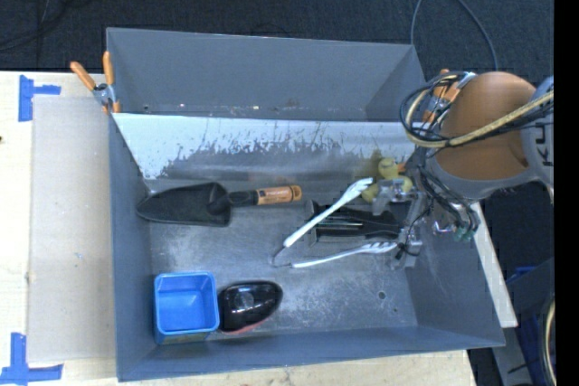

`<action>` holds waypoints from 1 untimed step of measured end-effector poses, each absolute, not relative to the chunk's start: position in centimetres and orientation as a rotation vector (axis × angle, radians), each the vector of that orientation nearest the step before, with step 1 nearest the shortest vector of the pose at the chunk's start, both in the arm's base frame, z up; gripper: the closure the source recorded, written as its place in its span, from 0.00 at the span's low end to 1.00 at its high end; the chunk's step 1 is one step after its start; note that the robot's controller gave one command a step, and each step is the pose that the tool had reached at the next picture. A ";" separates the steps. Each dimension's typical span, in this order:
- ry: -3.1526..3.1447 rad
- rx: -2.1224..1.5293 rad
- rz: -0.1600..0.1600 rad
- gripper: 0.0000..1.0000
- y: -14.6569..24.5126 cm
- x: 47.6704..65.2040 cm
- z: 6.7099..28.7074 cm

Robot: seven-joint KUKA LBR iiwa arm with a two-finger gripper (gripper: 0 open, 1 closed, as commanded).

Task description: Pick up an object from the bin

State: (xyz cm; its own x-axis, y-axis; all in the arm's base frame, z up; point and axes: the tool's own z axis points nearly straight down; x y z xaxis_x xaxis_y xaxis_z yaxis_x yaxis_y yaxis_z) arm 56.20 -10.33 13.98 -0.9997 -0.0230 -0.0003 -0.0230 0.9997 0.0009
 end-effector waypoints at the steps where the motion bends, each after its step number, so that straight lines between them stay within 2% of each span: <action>1: 3.122 -0.361 0.003 0.00 -10.2 55.8 11.7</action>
Offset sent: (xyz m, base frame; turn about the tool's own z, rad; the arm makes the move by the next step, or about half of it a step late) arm 0.0135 0.0016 -0.0698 0.0803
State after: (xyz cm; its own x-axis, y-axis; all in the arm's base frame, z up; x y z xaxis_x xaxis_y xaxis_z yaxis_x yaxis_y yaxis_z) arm 55.82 -10.17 11.68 -0.9736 -0.2282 0.0005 -0.2282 0.9736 0.0023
